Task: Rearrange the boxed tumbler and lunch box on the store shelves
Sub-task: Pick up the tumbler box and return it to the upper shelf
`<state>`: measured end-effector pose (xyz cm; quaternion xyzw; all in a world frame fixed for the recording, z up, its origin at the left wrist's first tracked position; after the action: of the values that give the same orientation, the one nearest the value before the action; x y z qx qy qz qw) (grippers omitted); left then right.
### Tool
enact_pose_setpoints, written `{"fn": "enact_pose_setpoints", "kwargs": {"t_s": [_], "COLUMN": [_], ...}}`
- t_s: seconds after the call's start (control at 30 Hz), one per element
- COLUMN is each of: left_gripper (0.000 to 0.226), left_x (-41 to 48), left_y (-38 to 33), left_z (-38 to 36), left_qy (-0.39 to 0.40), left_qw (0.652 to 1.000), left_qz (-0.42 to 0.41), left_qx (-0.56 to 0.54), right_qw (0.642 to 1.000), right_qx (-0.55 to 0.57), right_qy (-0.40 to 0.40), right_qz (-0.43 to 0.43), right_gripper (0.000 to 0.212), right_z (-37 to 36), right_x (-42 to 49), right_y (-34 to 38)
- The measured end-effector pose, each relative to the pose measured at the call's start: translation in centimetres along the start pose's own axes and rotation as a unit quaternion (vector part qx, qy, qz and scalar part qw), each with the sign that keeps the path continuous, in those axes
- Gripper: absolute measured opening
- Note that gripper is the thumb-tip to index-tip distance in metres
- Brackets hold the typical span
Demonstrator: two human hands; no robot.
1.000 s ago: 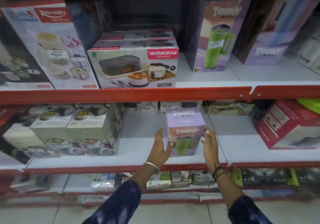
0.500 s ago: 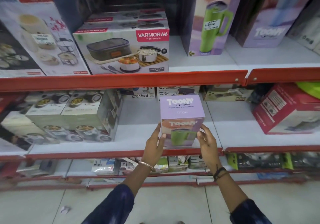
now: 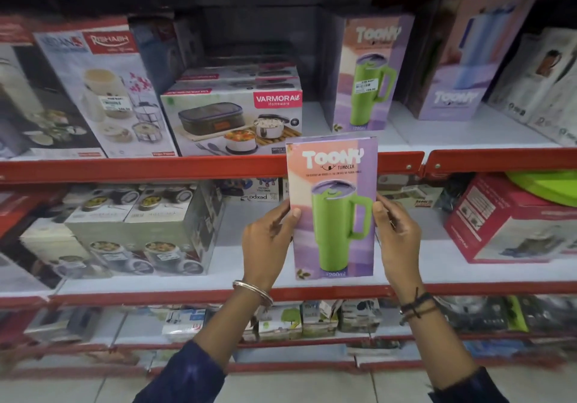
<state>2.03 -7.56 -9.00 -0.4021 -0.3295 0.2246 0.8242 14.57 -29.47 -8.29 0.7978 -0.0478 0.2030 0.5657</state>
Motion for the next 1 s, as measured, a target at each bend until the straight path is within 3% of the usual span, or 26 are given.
{"fn": "enact_pose_setpoints", "kwargs": {"t_s": [0.17, 0.37, 0.63, 0.77, 1.0], "left_gripper": [0.027, 0.033, 0.046, 0.049, 0.058], "left_x": [0.1, 0.5, 4.7, 8.0, 11.7], "left_y": [-1.6, -2.6, -12.4, -16.5, -17.6], "left_z": [0.5, 0.4, 2.5, 1.4, -3.6], "left_qy": [0.003, 0.016, -0.015, 0.011, 0.038], "left_qw": [1.0, 1.0, 0.99, 0.987, 0.983], "left_qz": [0.005, -0.004, -0.136, -0.155, -0.175], "left_qx": [-0.002, -0.02, -0.023, -0.047, -0.033], "right_qw": [1.0, 1.0, 0.991, 0.983, 0.984], "right_qx": [-0.004, -0.014, -0.003, -0.013, -0.047], "right_qy": [0.002, -0.002, 0.029, 0.014, -0.023], "right_qz": [-0.001, 0.012, 0.132, 0.182, 0.168], "right_gripper": [0.023, 0.025, 0.04, 0.048, 0.049], "right_z": [0.1, 0.4, -0.9, -1.0, 0.7], "right_x": [0.2, 0.3, 4.8, 8.6, 14.3], "right_y": [0.4, 1.6, 10.1, 13.1, 10.3]}}
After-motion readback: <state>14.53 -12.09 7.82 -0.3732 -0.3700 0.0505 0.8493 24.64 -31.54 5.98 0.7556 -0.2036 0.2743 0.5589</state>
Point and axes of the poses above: each hand's wrist, its own x-axis towards the middle knuckle, its own z-axis out of the back of the hand, y = z × x, the point moved 9 cm from there along x, towards the middle knuckle, and after that the axes turned 15 degrees about x, right-handed, at the moved point
